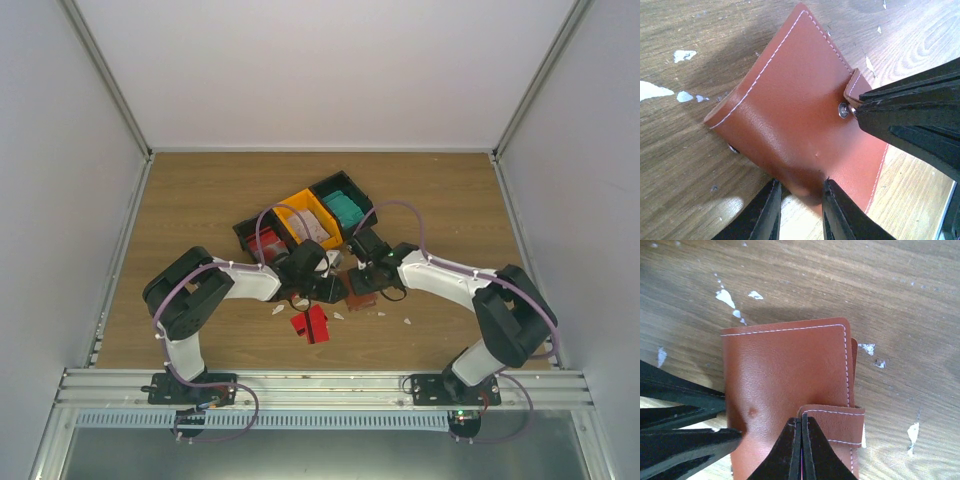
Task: Put the credit cards into the card holder
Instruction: Close the card holder at the center of the board.
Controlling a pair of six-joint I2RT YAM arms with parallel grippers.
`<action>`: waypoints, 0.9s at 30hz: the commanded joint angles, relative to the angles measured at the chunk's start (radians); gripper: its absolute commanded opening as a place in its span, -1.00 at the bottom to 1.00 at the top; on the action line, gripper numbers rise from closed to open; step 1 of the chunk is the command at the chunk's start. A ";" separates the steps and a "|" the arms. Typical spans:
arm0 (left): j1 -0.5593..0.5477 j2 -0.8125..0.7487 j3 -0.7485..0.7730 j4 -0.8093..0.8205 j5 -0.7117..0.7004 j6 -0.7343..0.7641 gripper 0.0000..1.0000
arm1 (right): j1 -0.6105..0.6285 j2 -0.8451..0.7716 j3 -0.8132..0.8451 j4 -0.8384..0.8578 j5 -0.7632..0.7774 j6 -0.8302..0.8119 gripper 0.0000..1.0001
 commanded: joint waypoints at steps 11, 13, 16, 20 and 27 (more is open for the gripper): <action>0.013 0.054 -0.007 -0.059 -0.073 0.009 -0.46 | 0.004 0.020 -0.003 0.034 -0.054 -0.001 -0.99; 0.013 0.054 -0.007 -0.060 -0.074 0.011 -0.46 | 0.004 0.031 -0.001 0.021 -0.049 -0.007 -0.99; 0.013 0.055 -0.005 -0.060 -0.075 0.010 -0.46 | 0.004 0.041 0.005 -0.009 -0.010 -0.008 -0.99; 0.013 0.057 -0.005 -0.060 -0.075 0.011 -0.46 | 0.005 0.023 0.020 -0.024 0.031 0.000 -0.99; 0.013 0.055 -0.003 -0.060 -0.077 0.009 -0.46 | 0.004 -0.020 0.039 -0.027 0.055 0.010 -0.99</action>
